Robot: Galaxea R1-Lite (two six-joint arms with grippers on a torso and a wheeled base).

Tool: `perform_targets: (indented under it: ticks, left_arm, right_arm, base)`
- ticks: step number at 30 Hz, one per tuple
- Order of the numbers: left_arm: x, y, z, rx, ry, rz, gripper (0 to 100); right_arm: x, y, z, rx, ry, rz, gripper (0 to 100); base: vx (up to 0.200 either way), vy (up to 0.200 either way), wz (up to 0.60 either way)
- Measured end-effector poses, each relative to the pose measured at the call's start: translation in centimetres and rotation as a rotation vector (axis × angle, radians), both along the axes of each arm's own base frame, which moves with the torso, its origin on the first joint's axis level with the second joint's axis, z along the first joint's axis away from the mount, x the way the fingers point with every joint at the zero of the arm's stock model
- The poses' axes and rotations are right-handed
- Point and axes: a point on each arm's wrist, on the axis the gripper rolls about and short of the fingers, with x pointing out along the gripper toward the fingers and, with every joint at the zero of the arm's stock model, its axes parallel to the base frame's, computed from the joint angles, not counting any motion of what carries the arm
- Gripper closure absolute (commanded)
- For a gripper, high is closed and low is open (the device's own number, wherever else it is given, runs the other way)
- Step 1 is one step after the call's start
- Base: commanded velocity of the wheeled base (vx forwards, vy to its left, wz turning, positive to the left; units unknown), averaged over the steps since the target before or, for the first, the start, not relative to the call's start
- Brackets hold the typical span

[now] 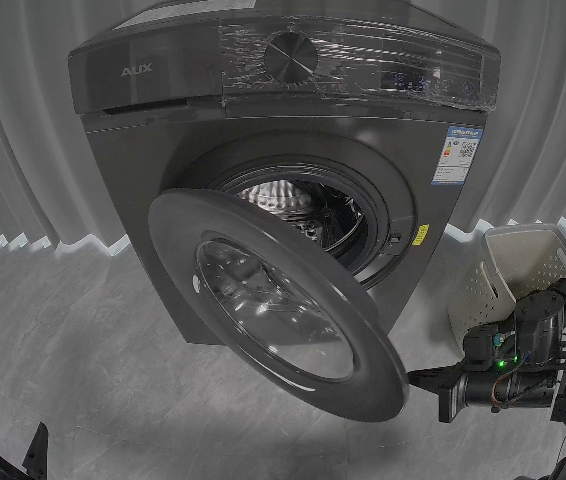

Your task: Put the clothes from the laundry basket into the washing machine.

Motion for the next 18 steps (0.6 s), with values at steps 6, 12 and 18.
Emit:
perform_targets:
  ticks: [6,12,18]
  left_arm:
    - [0.0,0.0,0.0,0.001,0.000,0.000,0]
    - [0.0,0.0,0.0,0.001,0.000,0.000,0]
    - [0.0,0.0,0.0,0.001,0.000,0.000,0]
  right_arm:
    - [-0.2,-0.1,0.5,0.023,-0.022,-0.003,100]
    - [2.0,0.2,0.8,0.005,-0.056,-0.112,100]
    - [5.3,1.9,0.3,0.014,-0.064,-0.175,100]
  base:
    - [0.000,0.000,0.00]
    - [-0.100,0.000,0.00]
    - [-0.100,0.000,0.00]
